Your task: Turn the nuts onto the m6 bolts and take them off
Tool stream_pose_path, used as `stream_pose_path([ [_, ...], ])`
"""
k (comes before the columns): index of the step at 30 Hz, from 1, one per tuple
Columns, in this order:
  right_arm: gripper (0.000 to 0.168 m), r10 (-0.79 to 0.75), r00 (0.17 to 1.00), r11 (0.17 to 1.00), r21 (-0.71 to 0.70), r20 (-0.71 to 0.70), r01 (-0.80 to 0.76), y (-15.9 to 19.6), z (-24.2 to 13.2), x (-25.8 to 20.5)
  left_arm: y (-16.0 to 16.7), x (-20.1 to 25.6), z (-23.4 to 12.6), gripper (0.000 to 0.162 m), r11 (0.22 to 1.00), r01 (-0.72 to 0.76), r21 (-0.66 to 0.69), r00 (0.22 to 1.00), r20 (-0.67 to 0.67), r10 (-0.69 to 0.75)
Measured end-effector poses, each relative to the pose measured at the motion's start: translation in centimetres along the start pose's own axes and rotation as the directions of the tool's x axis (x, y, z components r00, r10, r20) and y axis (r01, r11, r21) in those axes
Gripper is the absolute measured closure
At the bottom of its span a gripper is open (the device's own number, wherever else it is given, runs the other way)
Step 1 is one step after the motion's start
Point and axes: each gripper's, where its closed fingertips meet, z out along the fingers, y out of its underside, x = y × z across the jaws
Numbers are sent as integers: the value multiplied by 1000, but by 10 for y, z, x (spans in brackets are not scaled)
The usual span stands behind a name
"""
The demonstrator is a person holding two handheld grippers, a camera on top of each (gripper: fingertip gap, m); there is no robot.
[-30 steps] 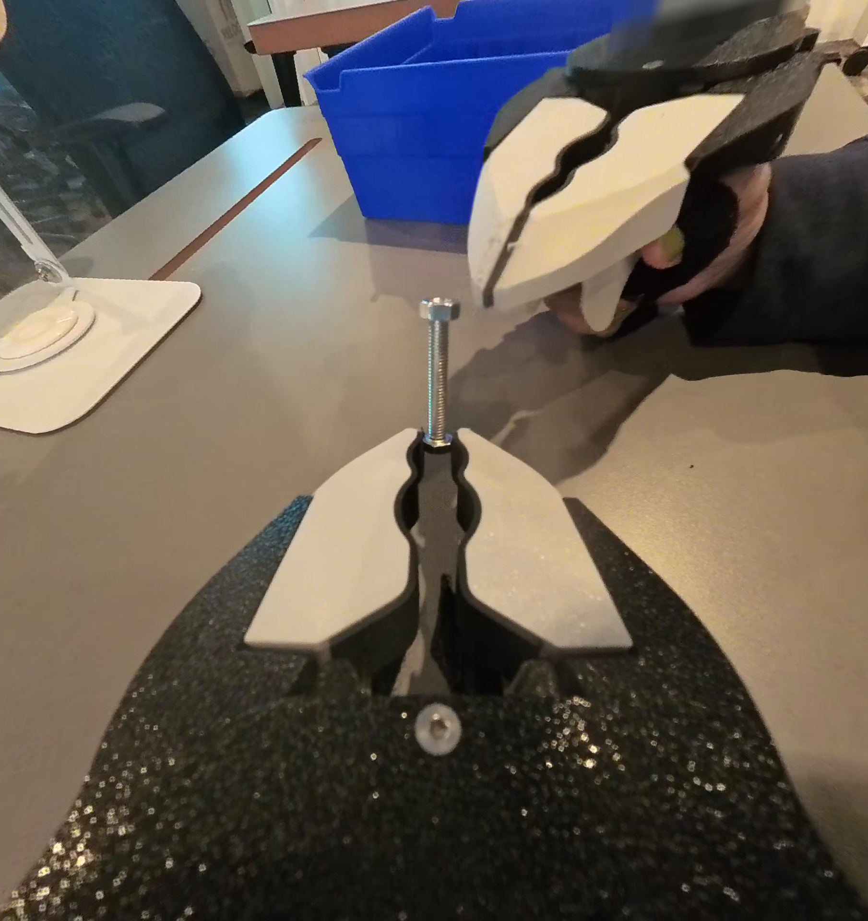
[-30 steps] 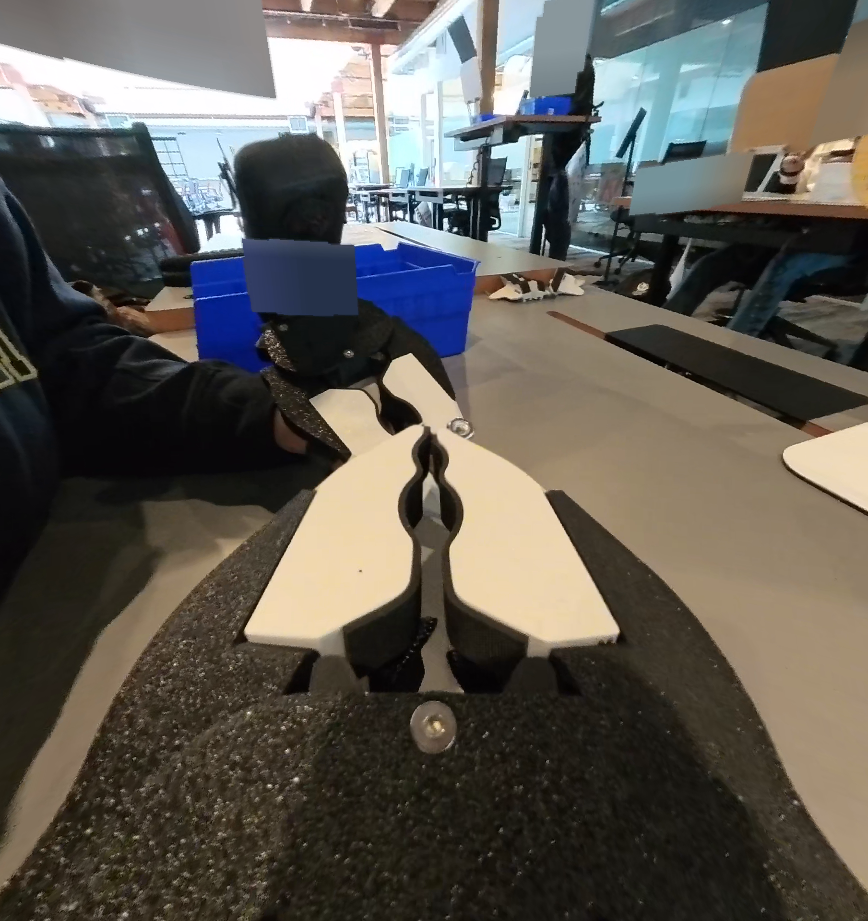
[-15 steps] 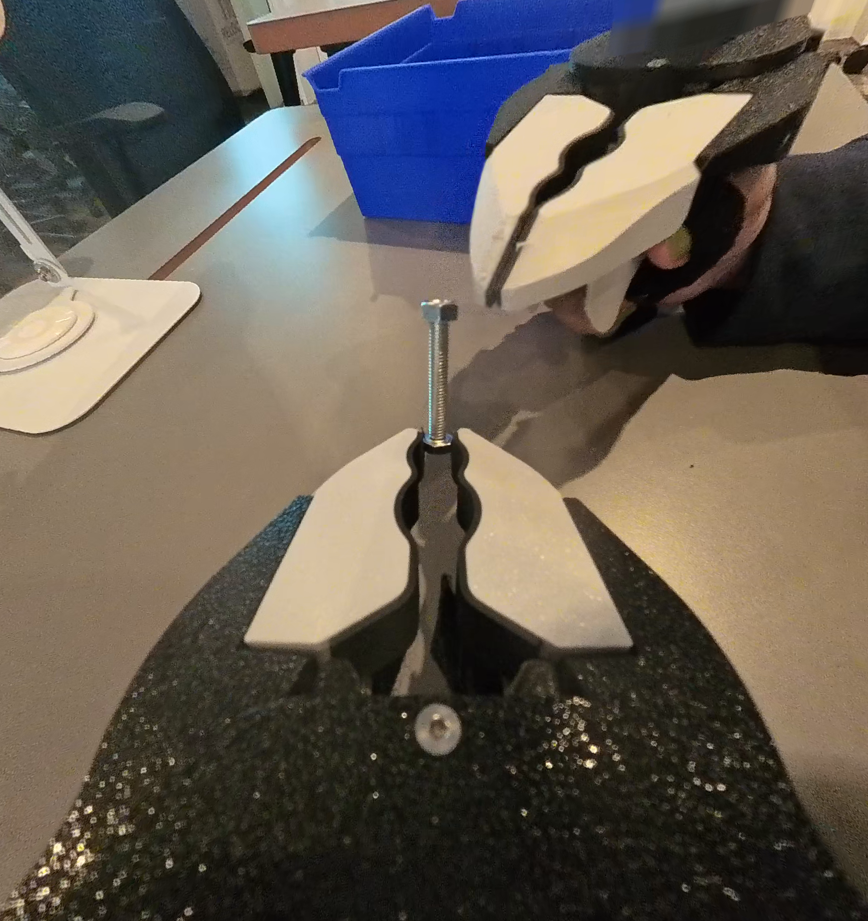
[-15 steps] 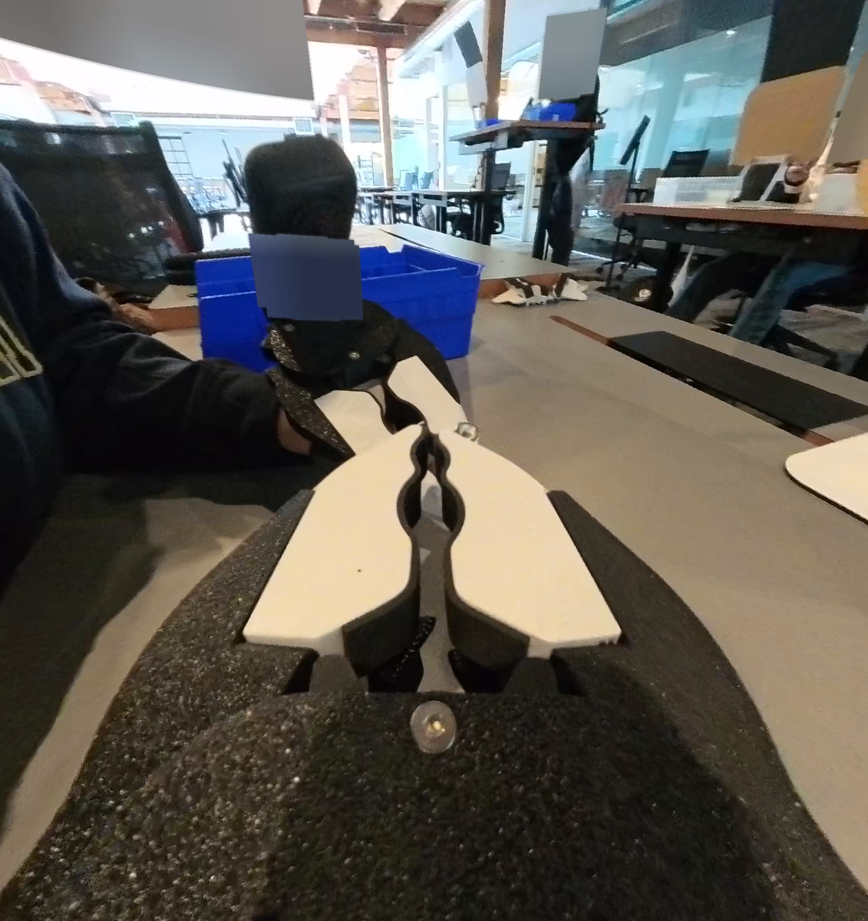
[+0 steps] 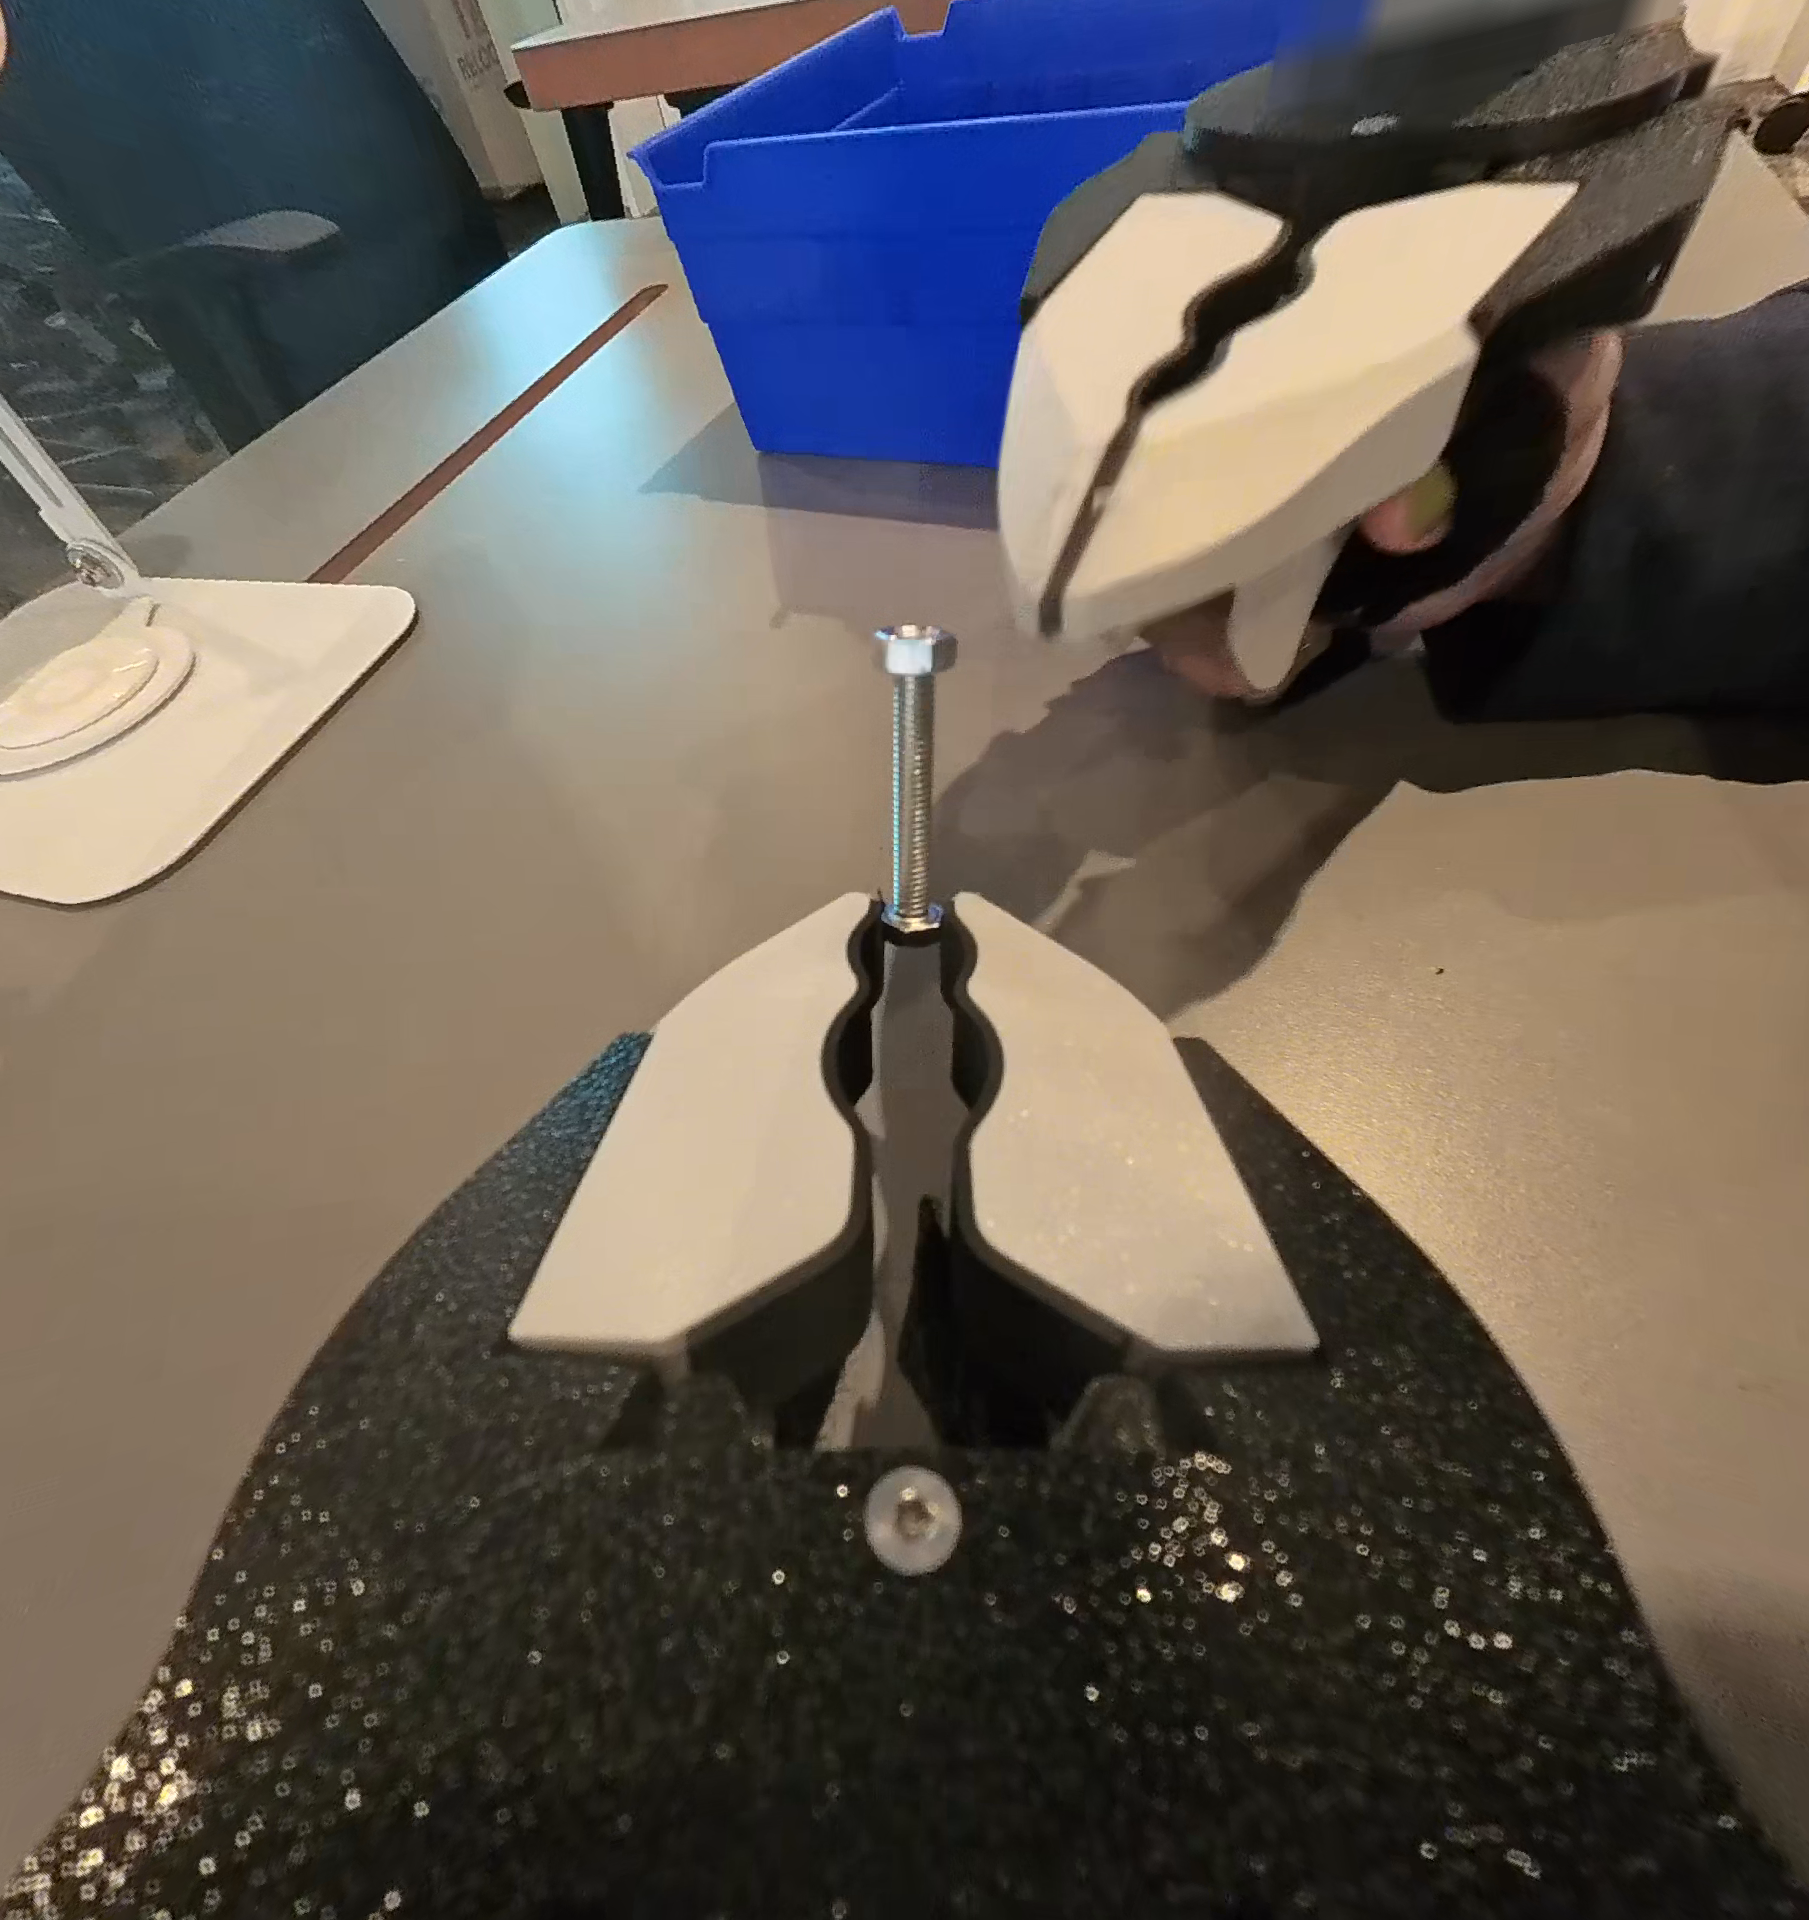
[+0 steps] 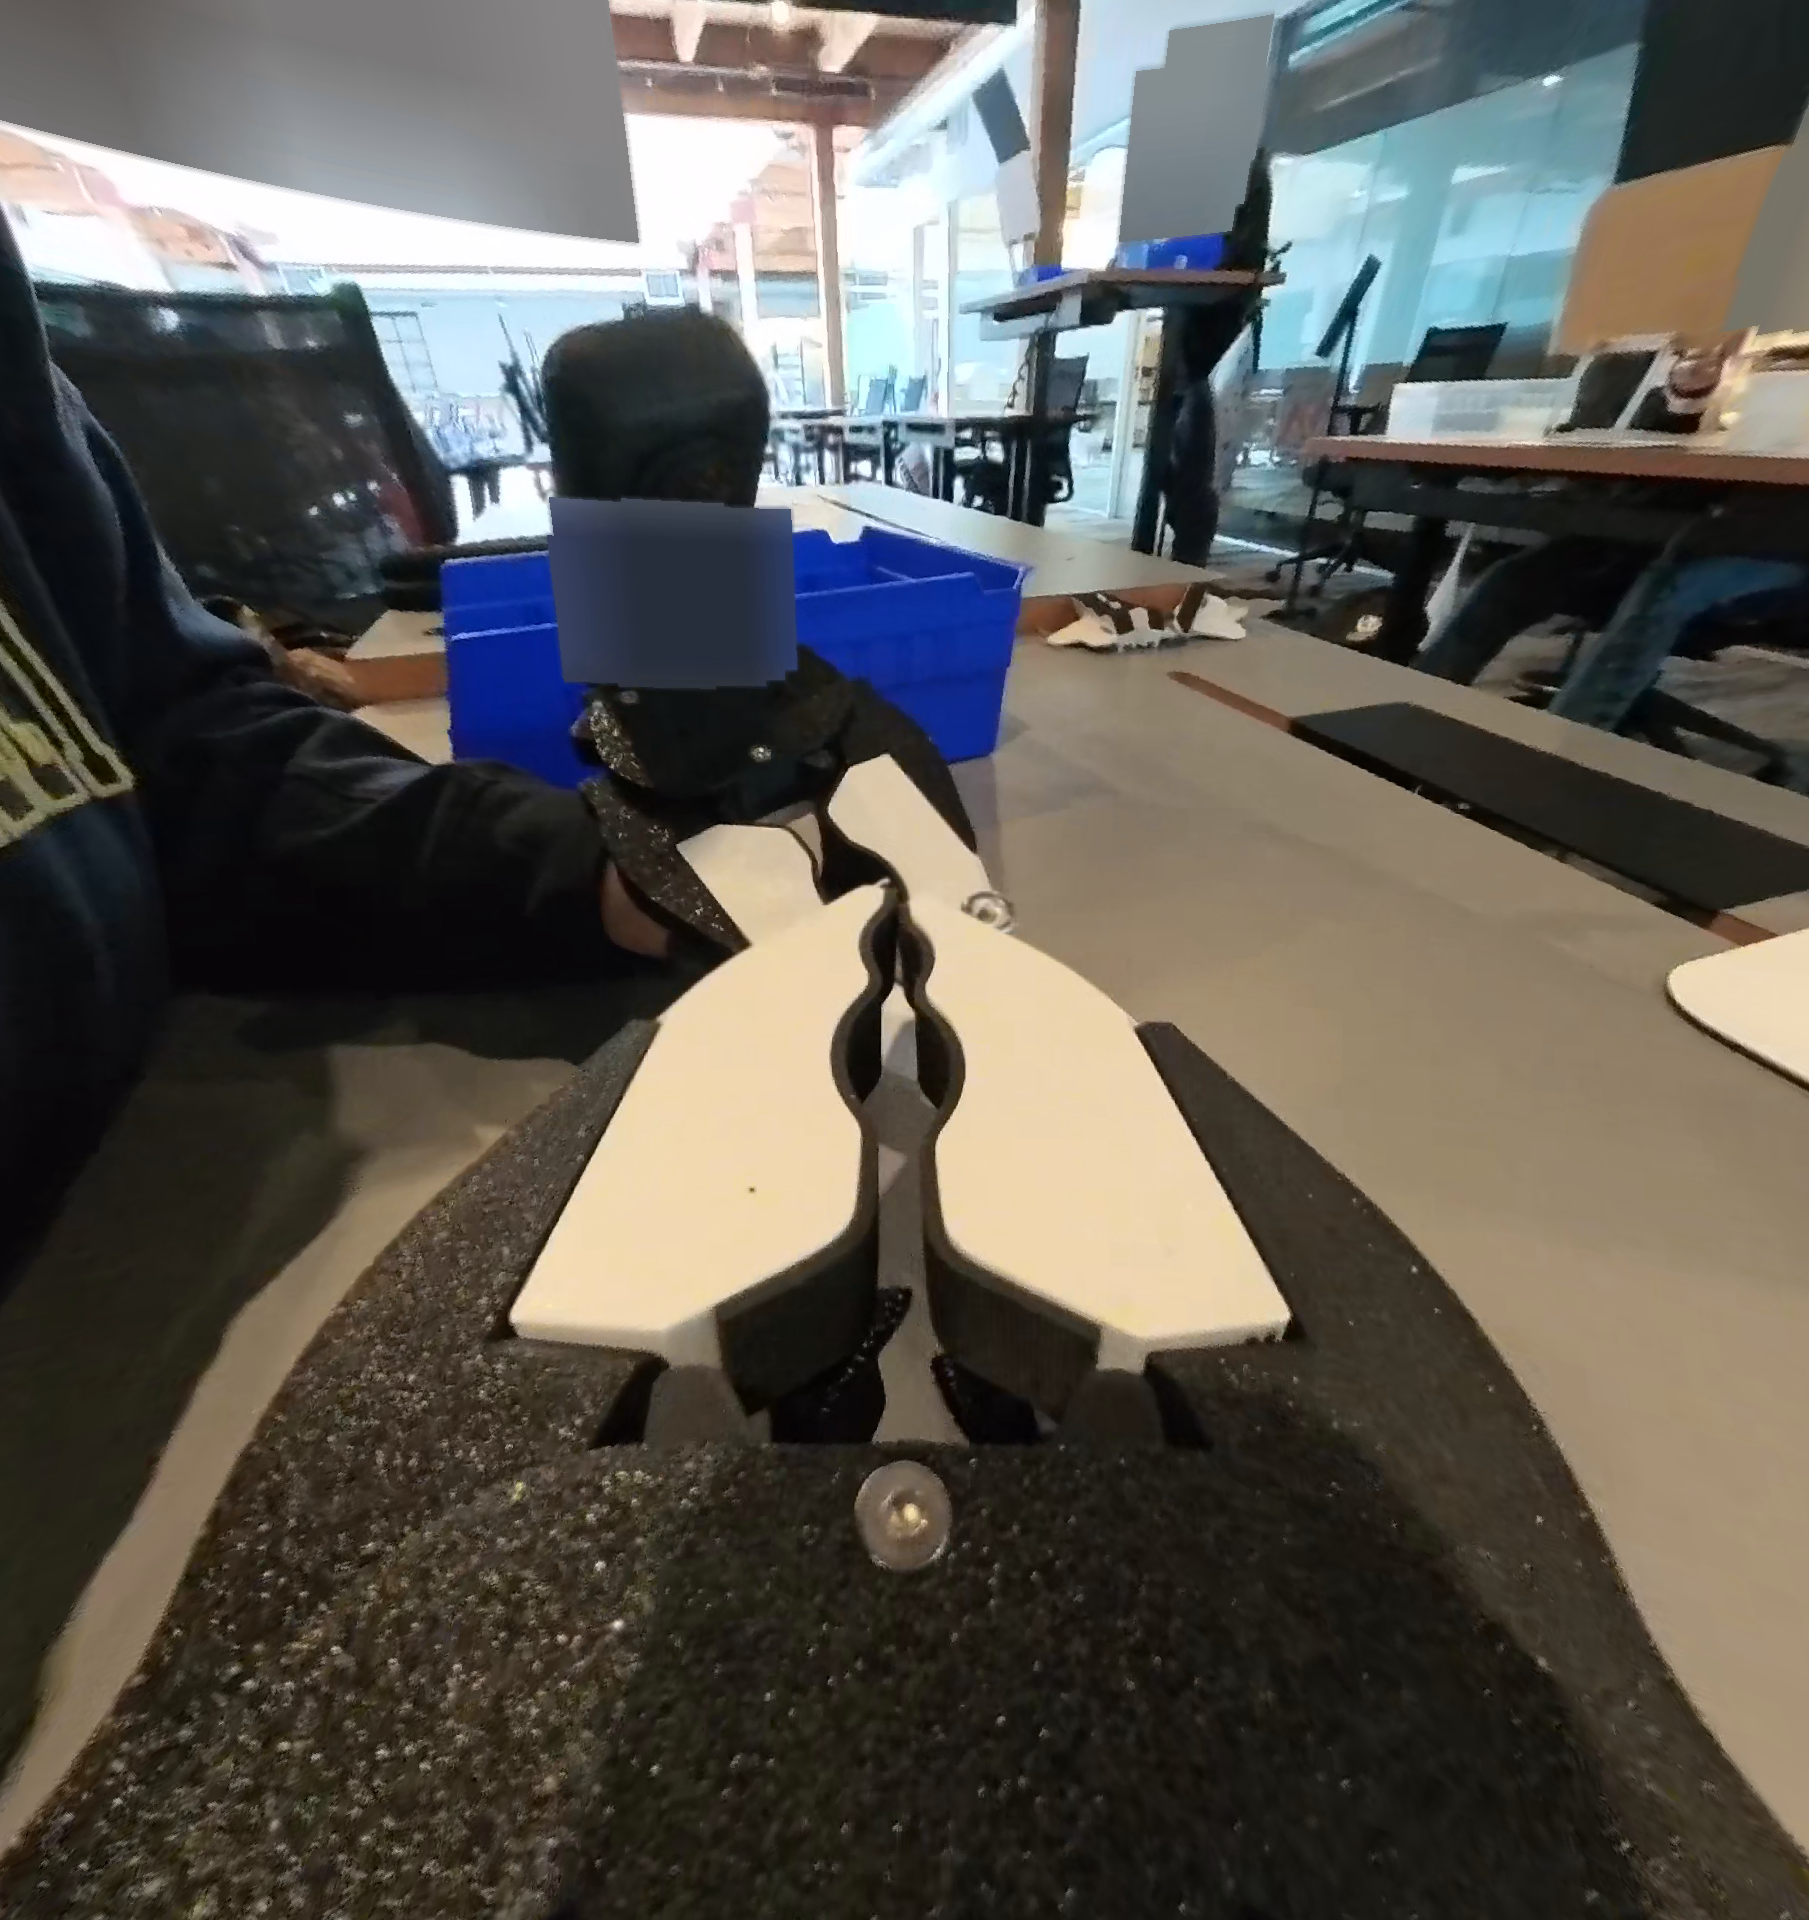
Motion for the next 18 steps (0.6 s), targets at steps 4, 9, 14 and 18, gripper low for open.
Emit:
stream_pose_path([
  [4,158,-25,995,1000,13,-98,27,-2,-2,13,0,0,0,152,1000,0,0,1000,-1,0],
  [9,150,-27,993,999,-32,-117,23,6,3,15,0,0,0,152,1000,0,0,1000,0,0],
  [14,167,-24,999,999,-35,-24,23,5,1,3,0,0,0,152,1000,0,-2,1000,-2,0],
  [18,158,-28,996,1000,-8,-82,27,1,0,10,0,0,0,152,1000,-1,-3,1000,-2,1],
])
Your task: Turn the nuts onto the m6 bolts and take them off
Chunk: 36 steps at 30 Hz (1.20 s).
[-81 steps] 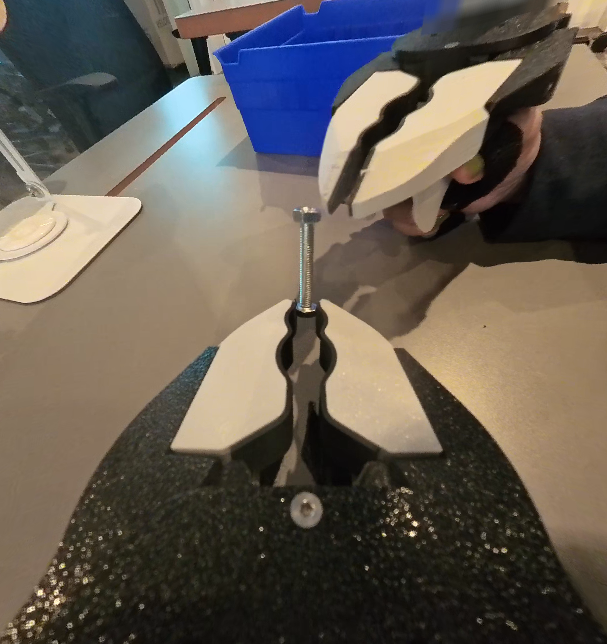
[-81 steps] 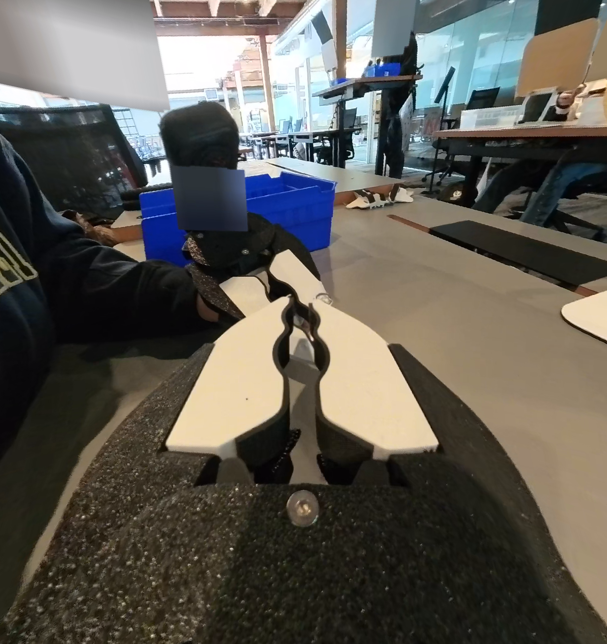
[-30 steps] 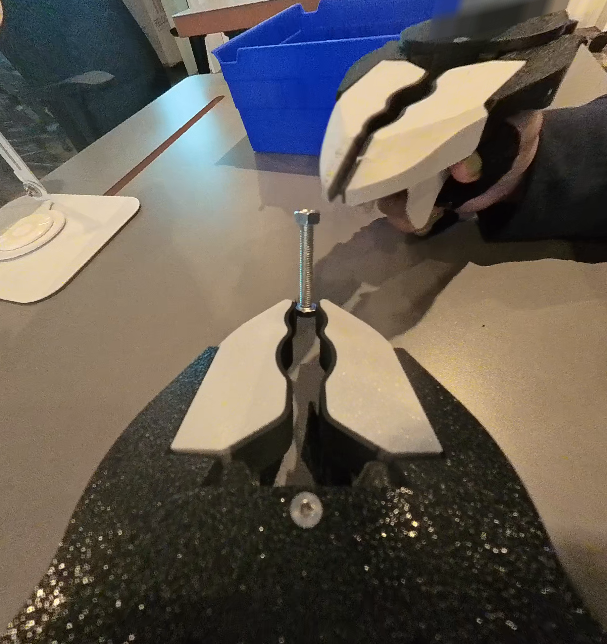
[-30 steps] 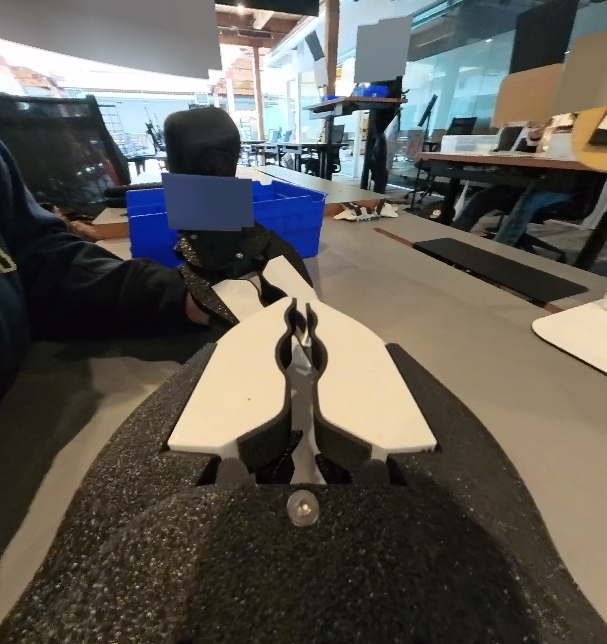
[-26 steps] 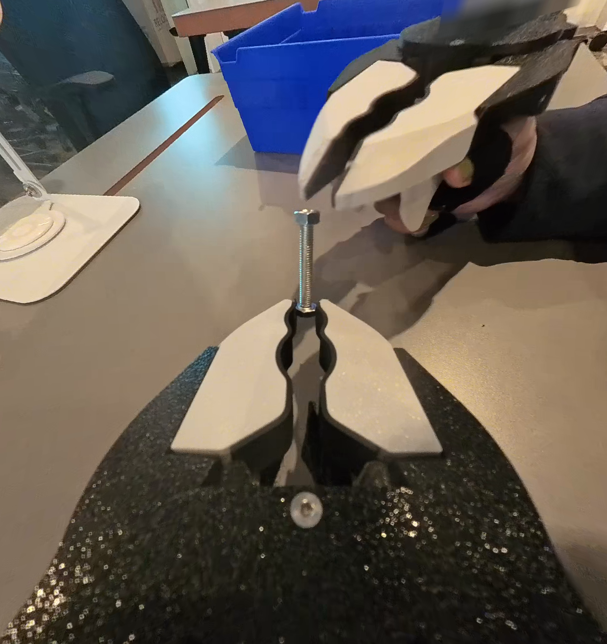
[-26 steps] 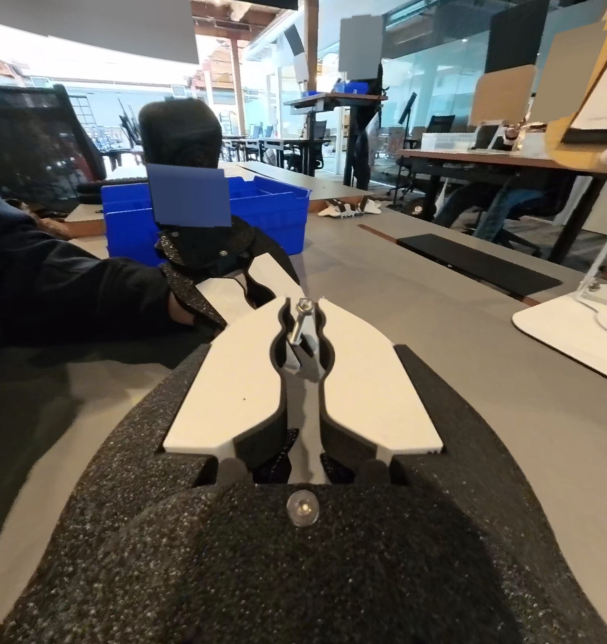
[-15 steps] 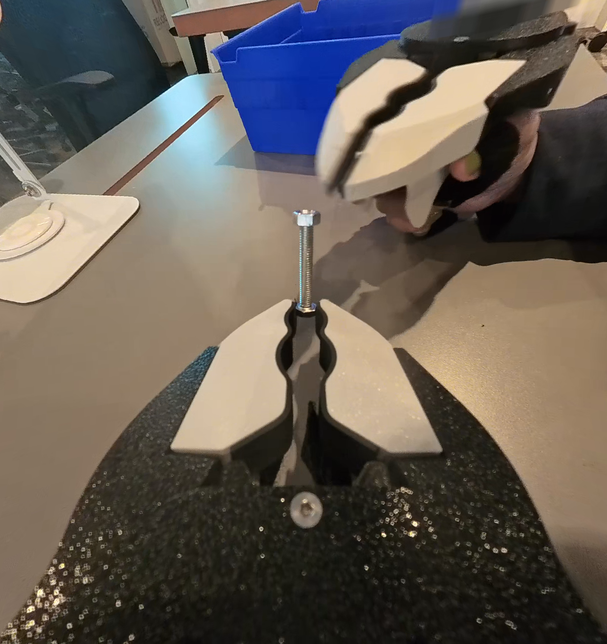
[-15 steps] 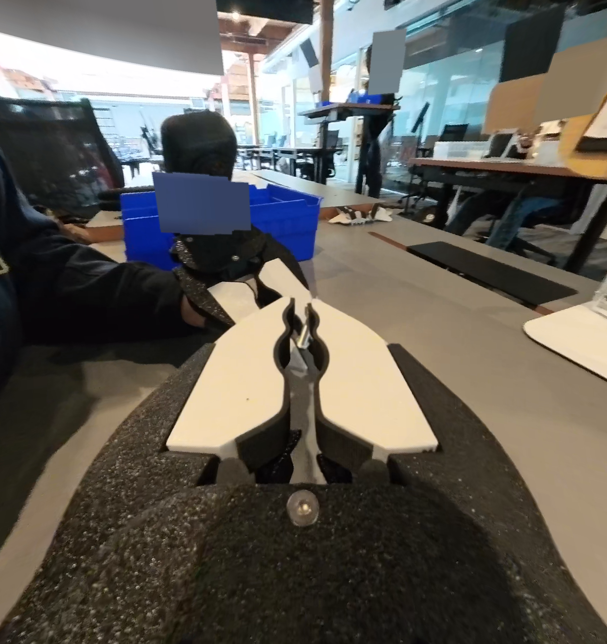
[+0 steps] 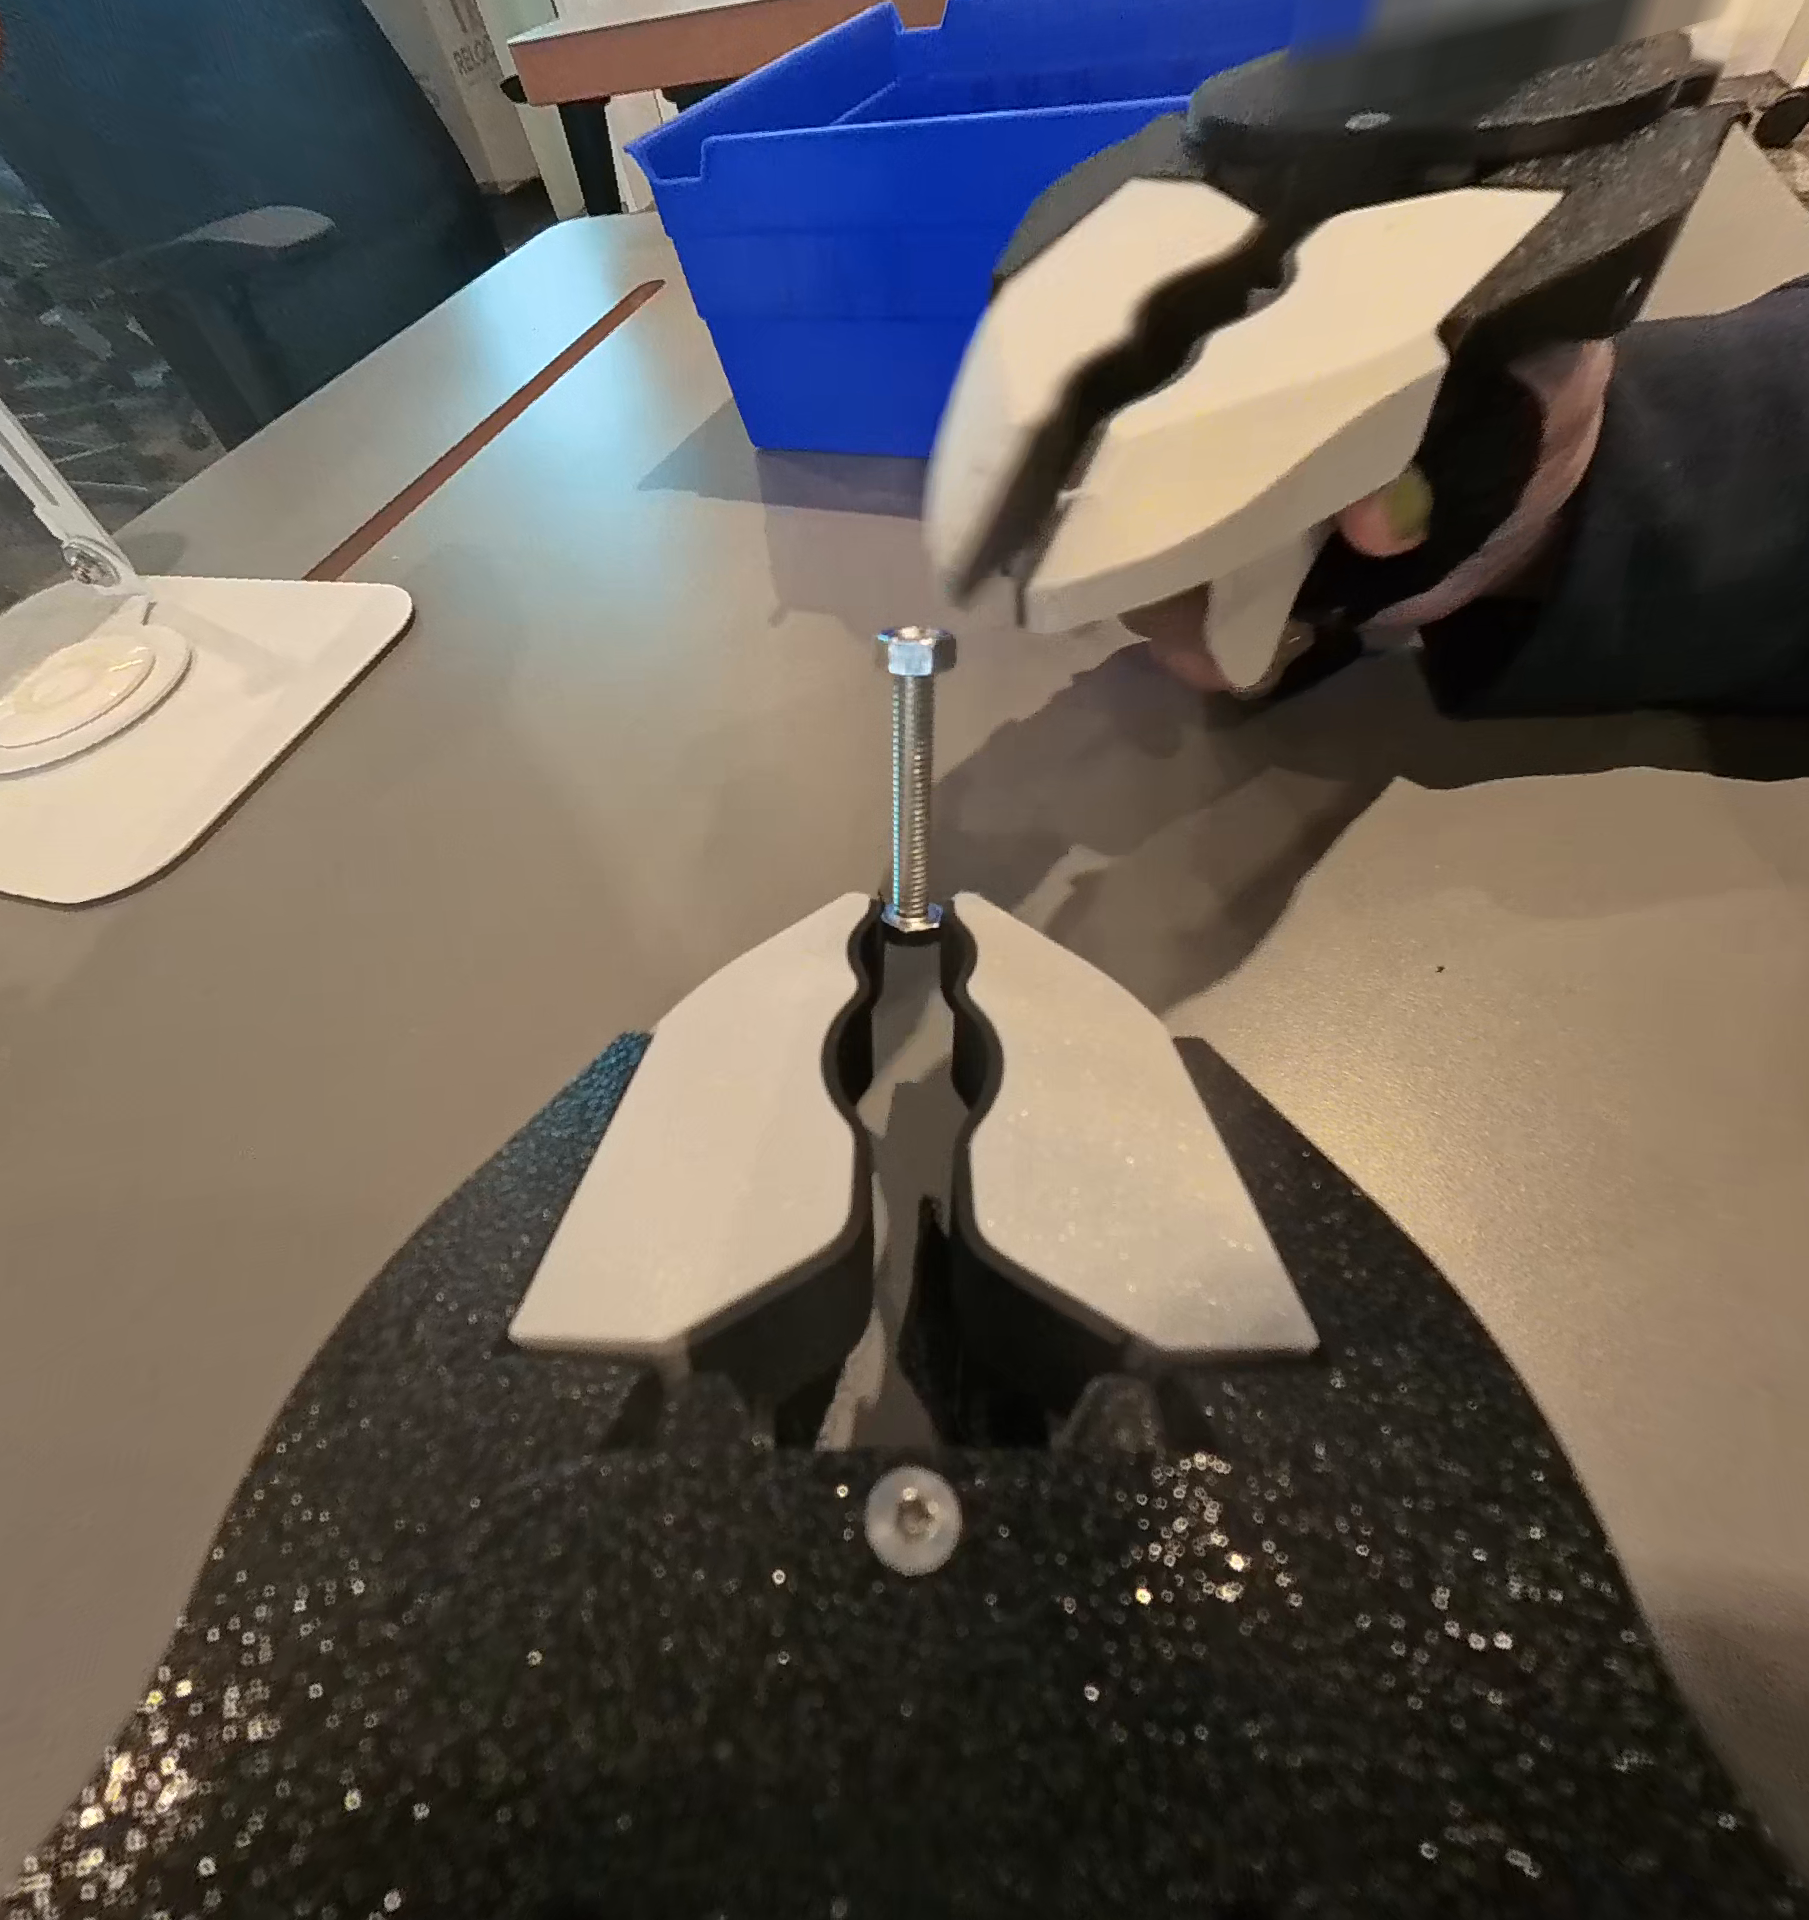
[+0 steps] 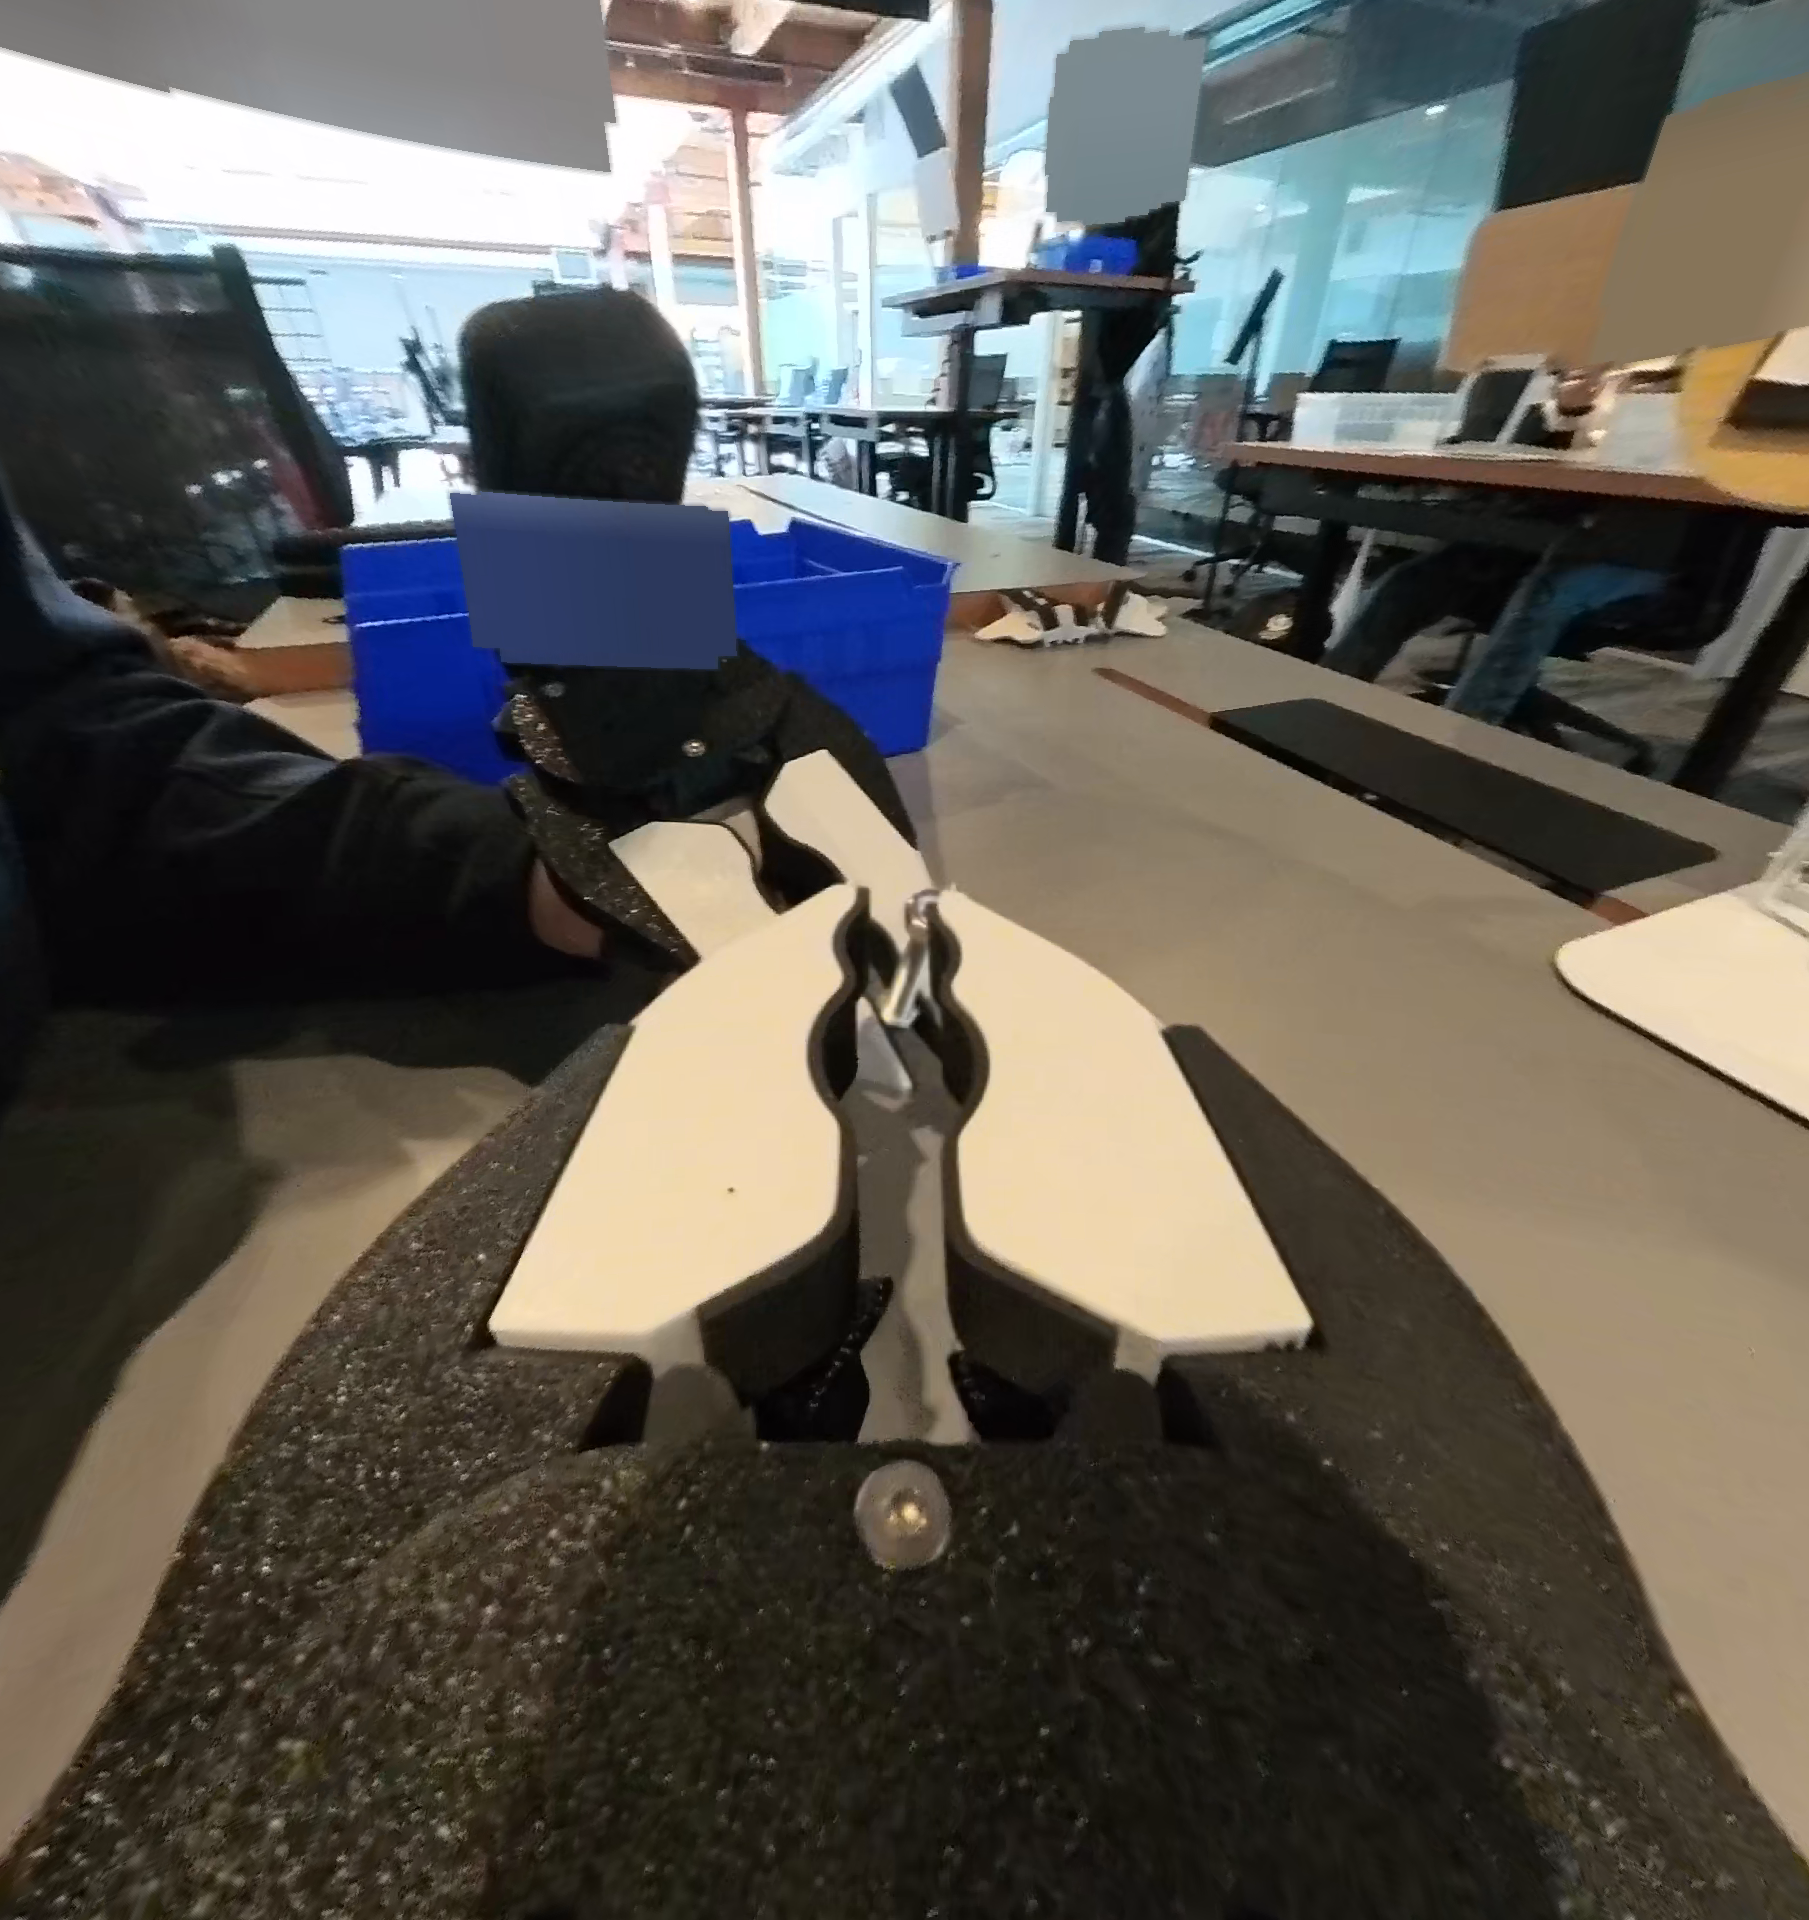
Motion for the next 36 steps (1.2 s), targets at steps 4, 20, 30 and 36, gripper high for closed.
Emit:
stream_pose_path([
  [4,152,-25,998,999,-32,-52,23,5,3,6,0,0,0,152,1000,1,0,1000,0,-1],
  [20,147,-41,998,999,-31,-46,40,5,4,3,0,0,0,152,1000,1,0,1000,-1,-1],
  [30,163,-21,1000,1000,-4,14,21,0,1,-4,0,0,0,152,1000,1,0,1000,-1,-1],
  [36,151,-34,998,999,-38,-50,32,7,5,4,0,0,0,152,1000,0,0,1000,-1,0],
])
